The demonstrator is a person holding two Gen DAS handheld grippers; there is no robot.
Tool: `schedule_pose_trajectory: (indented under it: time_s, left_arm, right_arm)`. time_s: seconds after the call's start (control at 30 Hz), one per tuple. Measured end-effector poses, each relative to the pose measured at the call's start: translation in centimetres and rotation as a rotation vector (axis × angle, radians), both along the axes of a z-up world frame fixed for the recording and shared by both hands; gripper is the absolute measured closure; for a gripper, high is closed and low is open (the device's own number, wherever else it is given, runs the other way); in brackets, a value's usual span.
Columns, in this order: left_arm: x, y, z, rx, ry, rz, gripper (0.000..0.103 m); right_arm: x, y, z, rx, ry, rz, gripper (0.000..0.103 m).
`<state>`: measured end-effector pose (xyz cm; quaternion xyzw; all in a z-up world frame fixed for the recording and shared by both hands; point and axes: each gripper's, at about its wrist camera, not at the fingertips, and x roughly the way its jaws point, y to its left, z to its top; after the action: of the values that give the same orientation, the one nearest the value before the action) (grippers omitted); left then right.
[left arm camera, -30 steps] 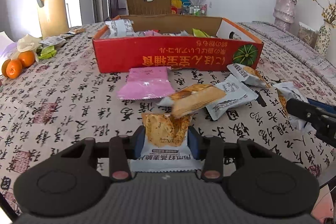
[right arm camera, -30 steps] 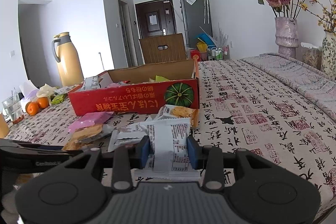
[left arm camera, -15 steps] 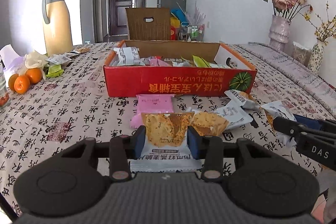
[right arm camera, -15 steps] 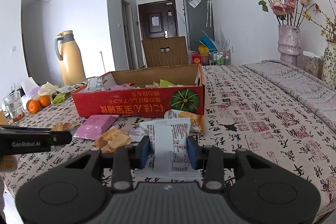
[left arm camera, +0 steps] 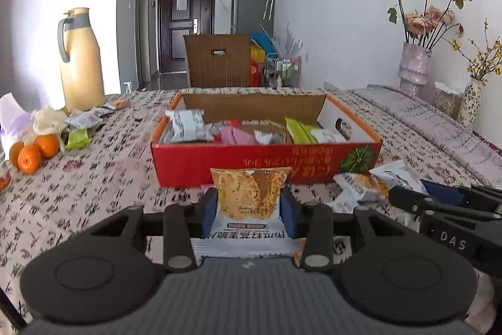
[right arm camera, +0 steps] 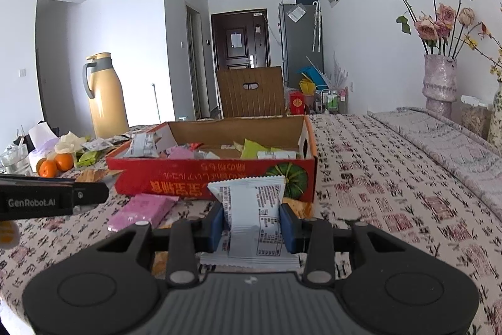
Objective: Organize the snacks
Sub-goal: 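Carry both packets into the box and open both tools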
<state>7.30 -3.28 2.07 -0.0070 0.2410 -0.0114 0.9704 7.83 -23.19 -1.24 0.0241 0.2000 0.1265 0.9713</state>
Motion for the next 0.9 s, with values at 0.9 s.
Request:
schedule_pose_trajectory:
  time_s: [0.9]
  left_arm:
    - [8.1,-0.1,3.9,-0.015,-0.081,-0.004,0.061]
  right_arm:
    - [8.9,2.6,3.6,-0.006,-0.084,0.009,0.066]
